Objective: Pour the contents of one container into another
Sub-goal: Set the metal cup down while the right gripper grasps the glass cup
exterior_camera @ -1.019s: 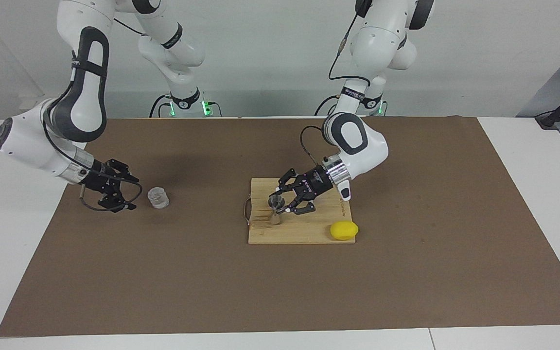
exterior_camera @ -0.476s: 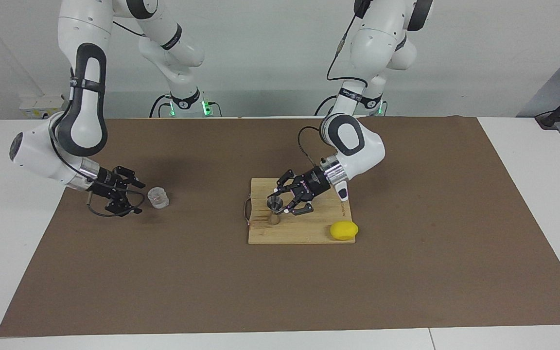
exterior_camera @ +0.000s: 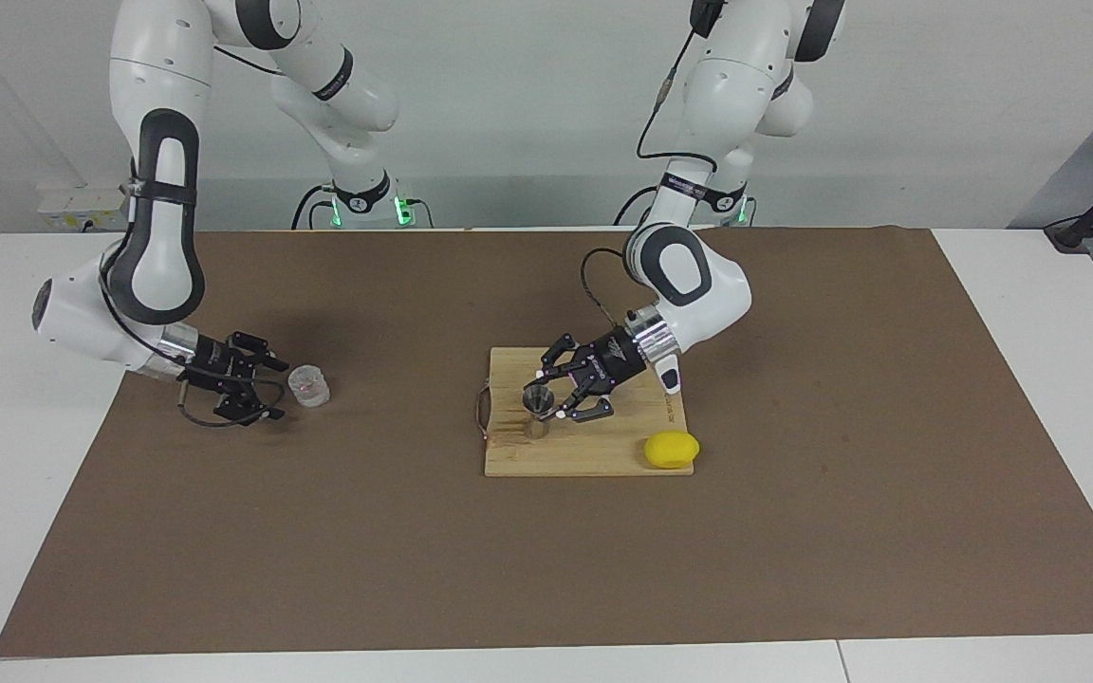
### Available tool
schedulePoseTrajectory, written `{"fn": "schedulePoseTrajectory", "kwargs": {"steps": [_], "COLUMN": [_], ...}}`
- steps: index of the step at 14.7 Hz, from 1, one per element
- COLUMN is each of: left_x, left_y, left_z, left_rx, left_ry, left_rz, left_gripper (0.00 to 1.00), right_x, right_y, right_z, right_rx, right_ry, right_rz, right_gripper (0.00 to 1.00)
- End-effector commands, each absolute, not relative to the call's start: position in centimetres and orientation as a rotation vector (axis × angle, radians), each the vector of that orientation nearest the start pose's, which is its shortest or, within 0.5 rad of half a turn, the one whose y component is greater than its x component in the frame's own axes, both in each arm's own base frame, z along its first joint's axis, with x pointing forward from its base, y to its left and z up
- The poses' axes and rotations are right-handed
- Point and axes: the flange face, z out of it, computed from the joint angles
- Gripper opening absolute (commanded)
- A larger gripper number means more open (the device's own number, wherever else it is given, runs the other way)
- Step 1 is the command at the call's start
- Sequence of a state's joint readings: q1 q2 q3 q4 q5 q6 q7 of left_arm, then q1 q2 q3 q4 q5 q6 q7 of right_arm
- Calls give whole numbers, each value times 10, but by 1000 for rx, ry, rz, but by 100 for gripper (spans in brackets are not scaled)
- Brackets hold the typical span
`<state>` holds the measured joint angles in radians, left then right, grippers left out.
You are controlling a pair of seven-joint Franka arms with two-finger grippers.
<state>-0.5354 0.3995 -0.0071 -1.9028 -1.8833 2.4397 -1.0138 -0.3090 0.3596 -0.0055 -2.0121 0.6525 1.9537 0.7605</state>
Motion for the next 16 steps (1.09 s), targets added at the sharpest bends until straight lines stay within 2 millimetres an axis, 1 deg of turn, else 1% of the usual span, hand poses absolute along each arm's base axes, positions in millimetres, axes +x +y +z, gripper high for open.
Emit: {"fn": "schedulePoseTrajectory", "kwargs": {"steps": [1, 2, 4, 5, 6, 8, 9, 11, 12, 14, 15, 16], "left_x": [554, 553, 554, 557, 554, 548, 551, 560, 562, 575, 580, 585], "left_y": [-332, -332, -329, -316, -310, -305, -296, -279, -270, -237, -220, -203], "left_z": [311, 313, 335, 344, 353, 377, 386, 399, 406, 414, 422, 430], "left_rx": [1055, 1062, 1066, 1058, 1050, 1048, 1076, 1252, 1307, 1369, 1418, 1486], "left_ry": [1741, 1719, 1670, 1667, 1659, 1626, 1611, 1573, 1556, 1560, 1556, 1550], "left_rz": [-928, -957, -968, -953, -956, -954, -926, -843, -814, -729, -674, -604], "left_gripper": [100, 100, 100, 100, 100, 100, 100, 100, 100, 100, 100, 100], "right_x": [535, 535, 537, 537, 535, 536, 536, 537, 536, 536, 536, 536], "right_y": [-128, -126, -123, -119, -119, -116, -114, -112, -112, -111, -111, -112], "right_z": [256, 256, 256, 255, 254, 255, 255, 255, 255, 255, 255, 256], "right_rx": [-1920, -1909, -1892, -1894, -1887, -1885, -1888, -1891, -1893, -1891, -1891, -1884], "right_ry": [1728, 1729, 1729, 1725, 1729, 1725, 1722, 1719, 1716, 1715, 1715, 1716], "right_rz": [659, 658, 656, 657, 662, 663, 664, 667, 675, 679, 679, 677], "right_gripper": [100, 100, 100, 100, 100, 100, 100, 99, 97, 91, 85, 68]}}
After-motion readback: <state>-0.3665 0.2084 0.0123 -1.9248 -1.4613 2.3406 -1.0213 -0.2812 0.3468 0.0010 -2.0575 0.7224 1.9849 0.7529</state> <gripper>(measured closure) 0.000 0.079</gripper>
